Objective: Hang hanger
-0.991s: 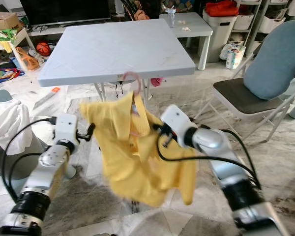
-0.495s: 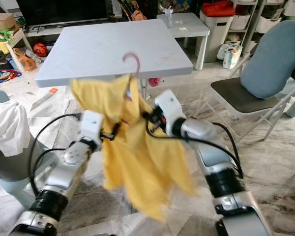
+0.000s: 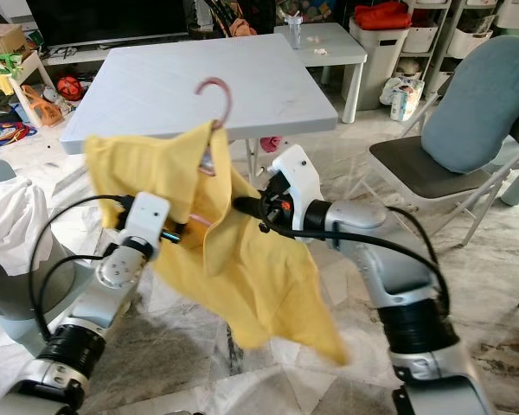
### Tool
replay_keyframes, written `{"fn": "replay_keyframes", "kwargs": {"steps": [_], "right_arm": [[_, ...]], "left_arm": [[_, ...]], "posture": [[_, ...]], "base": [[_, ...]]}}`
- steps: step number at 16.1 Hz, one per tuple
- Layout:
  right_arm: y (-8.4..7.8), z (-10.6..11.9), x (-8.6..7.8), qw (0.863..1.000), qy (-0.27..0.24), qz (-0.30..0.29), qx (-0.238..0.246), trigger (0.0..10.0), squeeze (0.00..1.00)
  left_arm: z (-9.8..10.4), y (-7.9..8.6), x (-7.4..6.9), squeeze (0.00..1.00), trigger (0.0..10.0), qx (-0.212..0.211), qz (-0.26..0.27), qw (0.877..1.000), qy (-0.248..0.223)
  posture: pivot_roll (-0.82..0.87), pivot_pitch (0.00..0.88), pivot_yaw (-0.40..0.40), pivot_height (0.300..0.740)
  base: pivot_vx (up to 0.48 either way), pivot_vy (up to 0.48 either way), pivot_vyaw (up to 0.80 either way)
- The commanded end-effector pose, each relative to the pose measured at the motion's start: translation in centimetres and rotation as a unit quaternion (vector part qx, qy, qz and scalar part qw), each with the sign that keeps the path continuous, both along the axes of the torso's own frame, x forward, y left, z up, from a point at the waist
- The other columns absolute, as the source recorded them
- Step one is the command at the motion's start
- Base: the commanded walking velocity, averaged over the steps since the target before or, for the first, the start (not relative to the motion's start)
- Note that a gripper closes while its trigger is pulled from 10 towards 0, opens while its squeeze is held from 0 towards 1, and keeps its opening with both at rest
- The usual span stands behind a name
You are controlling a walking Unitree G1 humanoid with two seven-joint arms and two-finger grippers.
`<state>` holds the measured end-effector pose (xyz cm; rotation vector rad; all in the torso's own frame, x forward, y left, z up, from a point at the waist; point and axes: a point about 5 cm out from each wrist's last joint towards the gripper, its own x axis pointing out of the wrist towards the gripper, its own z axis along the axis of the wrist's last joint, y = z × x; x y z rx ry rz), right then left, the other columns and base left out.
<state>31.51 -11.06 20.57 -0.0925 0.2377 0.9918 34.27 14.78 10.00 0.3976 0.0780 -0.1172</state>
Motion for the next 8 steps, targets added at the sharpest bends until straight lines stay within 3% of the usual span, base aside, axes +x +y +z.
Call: {"fn": "replay_keyframes", "kwargs": {"steps": [1,4,8], "right_arm": [[-0.1,1.4,-0.5,0.999,-0.025,0.026,-0.002,10.0,0.0],[-2.6,-1.5,0.5,0.993,-0.042,-0.023,-0.107,10.0,0.0],[-5.8,-4.1,1.8,0.965,-0.085,-0.074,-0.235,10.0,0.0]], "left_arm": [[0.8,0.9,0.5,0.0,10.0,0.014,0.019,1.0,-0.019],[1.9,2.7,0.8,0.0,10.0,0.037,0.04,0.997,-0.046],[2.7,4.7,0.3,0.0,10.0,0.041,0.047,0.996,-0.058]], "posture": [[-0.15,0.0,0.04,0.74],[-0.14,0.0,0.033,0.74],[-0.13,0.0,0.028,0.74]], "base": [[0.0,0.0,0.0],[0.0,0.0,0.0],[0.0,0.0,0.0]]}}
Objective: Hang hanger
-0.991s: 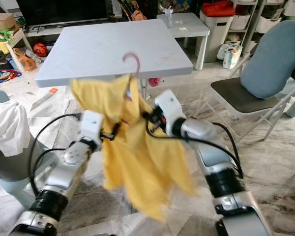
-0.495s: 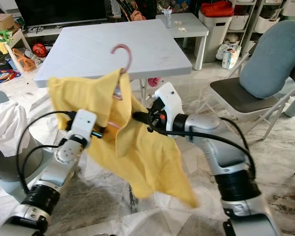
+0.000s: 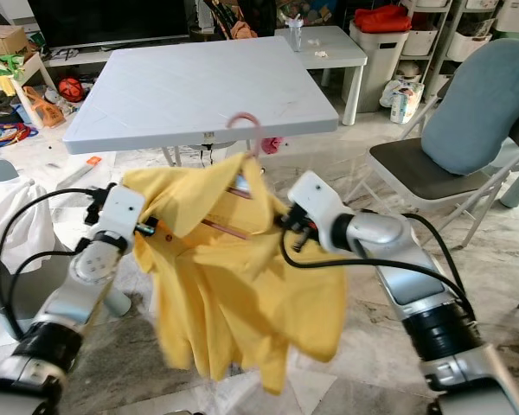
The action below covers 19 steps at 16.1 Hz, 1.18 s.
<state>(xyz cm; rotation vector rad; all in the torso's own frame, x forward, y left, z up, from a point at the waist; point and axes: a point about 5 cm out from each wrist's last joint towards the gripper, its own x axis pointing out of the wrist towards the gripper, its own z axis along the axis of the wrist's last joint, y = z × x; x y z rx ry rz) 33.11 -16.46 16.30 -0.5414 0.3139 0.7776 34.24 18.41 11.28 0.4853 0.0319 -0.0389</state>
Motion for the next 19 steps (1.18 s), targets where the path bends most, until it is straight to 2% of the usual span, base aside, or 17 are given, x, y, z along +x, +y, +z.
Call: {"fn": "replay_keyframes", "kwargs": {"steps": [1,3,5,6,8,10,11,12,13,14,15,16,19], "right_arm": [[-1.0,0.0,0.2,1.0,-0.008,-0.004,-0.019,10.0,0.0],[-2.5,-0.3,0.4,1.0,-0.006,-0.007,-0.029,10.0,0.0],[-4.4,-0.3,0.9,0.997,-0.023,-0.018,-0.068,10.0,0.0],[-4.6,-0.2,1.0,0.997,-0.029,-0.019,-0.071,10.0,0.0],[-4.9,0.2,1.0,0.994,-0.058,0.004,-0.096,10.0,0.0],[-5.3,0.7,1.5,0.992,-0.084,-0.014,-0.093,10.0,0.0],[-5.2,1.1,1.6,0.985,-0.126,-0.006,-0.116,10.0,0.0],[-5.2,1.2,1.6,0.984,-0.137,-0.002,-0.116,10.0,0.0],[-4.2,1.5,1.2,0.991,-0.125,0.022,-0.048,10.0,0.0],[-3.4,1.7,0.6,0.992,-0.114,0.058,-0.015,10.0,0.0],[-2.8,1.7,0.0,0.991,-0.096,0.094,0.011,10.0,0.0],[-2.7,1.6,-0.4,0.991,-0.08,0.106,0.024,10.0,0.0],[-2.9,0.7,-2.2,0.984,0.013,0.161,0.068,10.0,0.0]], "left_arm": [[1.5,1.5,0.0,0.0,10.0,-0.006,0.02,0.999,-0.026],[1.5,2.5,-0.2,0.0,10.0,-0.008,0.036,0.999,-0.025],[1.8,3.2,-0.2,0.0,10.0,-0.023,0.045,0.998,-0.023],[1.8,3.2,-0.2,0.0,10.0,-0.022,0.043,0.999,-0.021],[1.8,3.0,0.0,0.0,10.0,-0.065,0.045,0.997,-0.008],[1.7,2.8,0.1,0.0,10.0,-0.069,0.032,0.997,0.007],[1.2,2.7,0.0,0.0,10.0,-0.098,0.034,0.994,0.023],[1.0,2.6,0.0,0.0,10.0,-0.1,0.031,0.994,0.032],[0.3,2.5,-0.2,0.0,10.0,-0.091,0.03,0.994,0.048],[-0.2,2.4,-0.3,0.0,10.0,-0.086,0.034,0.994,0.06],[-0.6,2.5,-0.4,0.0,10.0,-0.083,0.04,0.993,0.068],[-0.6,2.5,-0.4,0.0,10.0,-0.087,0.044,0.993,0.067],[-0.9,3.1,-0.4,0.0,10.0,-0.096,0.067,0.991,0.07]], "posture": [[-0.12,0.0,0.026,0.74],[-0.12,0.0,0.025,0.74],[-0.12,0.0,0.025,0.74],[-0.12,0.0,0.025,0.74],[-0.13,0.0,0.029,0.74],[-0.13,0.0,0.029,0.74],[-0.13,0.0,0.029,0.74],[-0.13,0.0,0.034,0.74],[-0.13,0.0,0.033,0.74],[-0.13,0.0,0.031,0.74],[-0.13,0.0,0.031,0.74],[-0.14,0.0,0.028,0.74],[-0.14,0.0,0.026,0.74]], "base": [[0.0,0.0,0.0],[0.0,0.0,0.0],[0.0,0.0,0.0],[0.0,0.0,0.0],[0.0,0.0,0.0],[0.0,0.0,0.0],[0.0,0.0,0.0],[0.0,0.0,0.0],[0.0,0.0,0.0],[0.0,0.0,0.0],[0.0,0.0,0.0],[0.0,0.0,0.0],[0.0,0.0,0.0]]}}
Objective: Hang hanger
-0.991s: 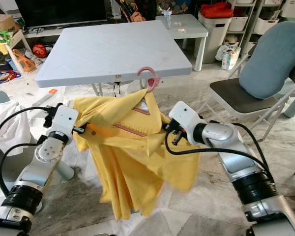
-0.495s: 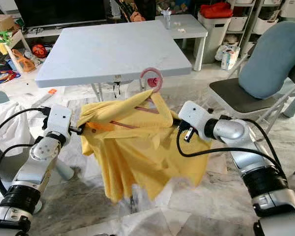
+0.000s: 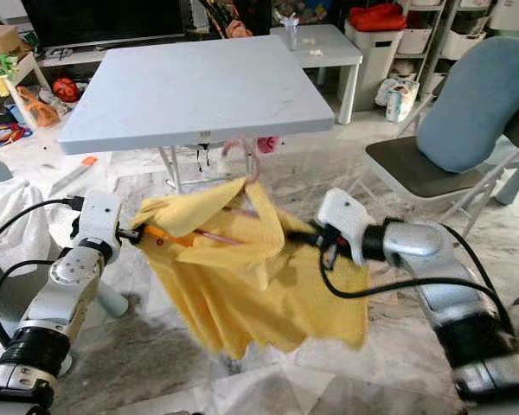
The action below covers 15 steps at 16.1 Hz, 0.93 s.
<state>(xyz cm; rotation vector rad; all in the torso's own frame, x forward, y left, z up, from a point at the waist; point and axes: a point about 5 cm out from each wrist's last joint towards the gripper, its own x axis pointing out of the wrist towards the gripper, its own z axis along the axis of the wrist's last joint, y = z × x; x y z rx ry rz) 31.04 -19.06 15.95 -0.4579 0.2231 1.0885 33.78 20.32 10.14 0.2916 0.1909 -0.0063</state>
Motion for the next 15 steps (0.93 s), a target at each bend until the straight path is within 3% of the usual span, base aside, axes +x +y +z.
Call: {"fn": "replay_keyframes", "kwargs": {"steps": [1,2,5,7,8,9,11,12,13,14,15], "right_arm": [[-0.4,1.0,-0.5,1.0,0.013,0.021,0.018,4.7,0.0],[-0.5,1.0,-0.8,0.999,0.028,0.026,0.027,0.0,0.0],[-0.8,0.8,-1.6,0.997,0.06,0.045,0.024,0.0,0.0],[-1.3,0.4,-1.8,0.997,0.057,0.046,-0.011,0.0,0.0],[-2.3,-0.1,-0.5,0.996,0.004,-0.003,-0.087,0.0,0.0],[-2.8,-0.2,0.1,0.991,-0.024,-0.016,-0.128,0.0,0.0],[-3.3,0.3,0.3,0.988,-0.043,-0.017,-0.146,0.0,0.0],[-4.3,0.6,0.3,0.984,-0.051,-0.009,-0.169,0.1,0.0],[-5.0,0.5,0.1,0.981,-0.05,0.008,-0.186,5.9,0.0],[-5.3,0.6,-0.1,0.981,-0.047,0.019,-0.187,10.0,0.0],[-6.1,1.4,-0.8,0.982,-0.034,0.049,-0.182,10.0,0.0]], "left_arm": [[0.1,1.3,0.0,0.0,10.0,0.0,0.033,0.999,0.0],[0.1,1.4,0.0,0.0,10.0,0.0,0.035,0.999,0.002],[-0.1,1.5,0.0,0.0,10.0,-0.004,0.038,0.999,0.006],[-0.2,1.4,0.1,0.0,10.0,-0.016,0.039,0.999,0.009],[-0.2,1.3,0.1,0.0,10.0,-0.018,0.037,0.999,0.009],[-0.2,1.2,0.1,0.0,10.0,-0.022,0.037,0.999,0.01],[-0.3,1.2,0.1,0.0,10.0,-0.028,0.037,0.999,0.012],[-0.3,1.2,0.0,0.0,10.0,-0.039,0.039,0.998,0.014],[-0.3,1.3,0.0,0.0,10.0,-0.041,0.04,0.998,0.014],[-0.3,1.4,0.0,0.0,10.0,-0.042,0.041,0.998,0.014],[-0.3,1.6,0.0,0.0,10.0,-0.047,0.044,0.998,0.016]], "posture": [[-0.14,0.0,0.026,0.74],[-0.14,0.0,0.027,0.74],[-0.14,0.0,0.029,0.74],[-0.14,0.0,0.029,0.74],[-0.14,0.0,0.029,0.74],[-0.14,0.0,0.028,0.74],[-0.14,0.0,0.028,0.74],[-0.14,0.0,0.028,0.74],[-0.14,0.0,0.028,0.74],[-0.14,0.0,0.028,0.74],[-0.14,0.0,0.03,0.74]], "base": [[0.0,0.0,0.0],[0.0,0.0,0.0],[0.0,0.0,0.0],[0.0,0.0,0.0],[0.0,0.0,0.0],[0.0,0.0,0.0],[0.0,0.0,0.0],[0.0,0.0,0.0],[0.0,0.0,0.0],[0.0,0.0,0.0],[0.0,0.0,0.0]]}}
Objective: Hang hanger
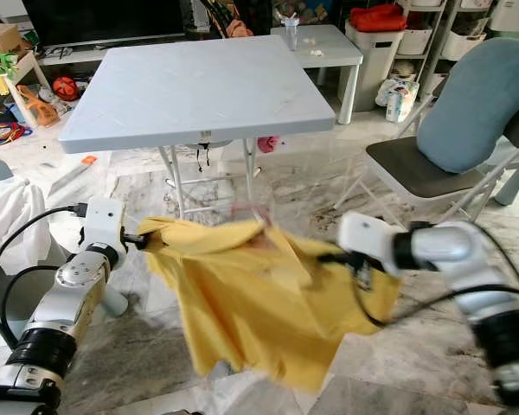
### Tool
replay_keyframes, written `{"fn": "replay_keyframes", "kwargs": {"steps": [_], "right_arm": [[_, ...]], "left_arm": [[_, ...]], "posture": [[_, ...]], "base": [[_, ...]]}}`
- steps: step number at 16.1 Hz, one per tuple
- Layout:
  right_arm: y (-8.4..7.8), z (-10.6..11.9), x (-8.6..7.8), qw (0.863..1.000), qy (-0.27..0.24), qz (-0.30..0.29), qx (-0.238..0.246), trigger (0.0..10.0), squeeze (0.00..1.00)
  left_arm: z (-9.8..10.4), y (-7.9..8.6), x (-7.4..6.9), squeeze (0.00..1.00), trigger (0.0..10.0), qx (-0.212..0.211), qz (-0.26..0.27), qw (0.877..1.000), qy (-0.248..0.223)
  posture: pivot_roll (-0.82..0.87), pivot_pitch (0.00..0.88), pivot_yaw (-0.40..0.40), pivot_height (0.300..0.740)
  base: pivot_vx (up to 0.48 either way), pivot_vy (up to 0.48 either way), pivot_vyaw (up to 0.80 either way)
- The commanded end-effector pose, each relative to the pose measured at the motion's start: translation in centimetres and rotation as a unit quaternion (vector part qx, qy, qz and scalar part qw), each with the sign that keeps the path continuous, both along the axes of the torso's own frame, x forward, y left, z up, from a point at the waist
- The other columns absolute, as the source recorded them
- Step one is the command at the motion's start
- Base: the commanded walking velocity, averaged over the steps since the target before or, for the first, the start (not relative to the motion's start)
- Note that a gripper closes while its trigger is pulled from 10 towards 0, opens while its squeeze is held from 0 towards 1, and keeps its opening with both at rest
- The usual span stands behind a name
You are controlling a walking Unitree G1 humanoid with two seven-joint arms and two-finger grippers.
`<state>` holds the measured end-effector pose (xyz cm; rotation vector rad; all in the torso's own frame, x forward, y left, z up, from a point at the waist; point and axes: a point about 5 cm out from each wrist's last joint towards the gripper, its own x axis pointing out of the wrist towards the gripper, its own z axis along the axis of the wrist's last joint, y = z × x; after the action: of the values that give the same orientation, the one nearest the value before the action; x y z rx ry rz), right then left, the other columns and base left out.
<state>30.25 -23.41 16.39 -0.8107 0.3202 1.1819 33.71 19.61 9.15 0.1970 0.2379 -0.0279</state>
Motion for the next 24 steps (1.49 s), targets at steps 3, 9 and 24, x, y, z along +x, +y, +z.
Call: {"fn": "replay_keyframes", "kwargs": {"steps": [3,9,24], "right_arm": [[-3.3,3.2,-1.4,0.999,0.037,0.01,-0.005,10.0,0.0],[-3.1,7.6,-3.4,0.993,0.064,0.084,0.053,10.0,0.0],[2.0,10.5,-0.3,0.953,-0.002,0.04,0.301,10.0,0.0]], "left_arm": [[0.5,2.3,0.1,0.0,10.0,-0.018,0.049,0.999,0.001],[-0.4,1.4,0.0,0.0,10.0,-0.062,0.02,0.997,0.036],[-2.7,-5.1,-2.8,0.0,10.0,-0.059,-0.207,0.969,0.118]], "posture": [[-0.15,0.0,0.037,0.74],[-0.17,0.0,0.053,0.74],[-0.15,0.0,0.049,0.74]], "base": [[0.0,0.0,0.0],[0.0,0.0,0.0],[0.0,0.0,0.0]]}}
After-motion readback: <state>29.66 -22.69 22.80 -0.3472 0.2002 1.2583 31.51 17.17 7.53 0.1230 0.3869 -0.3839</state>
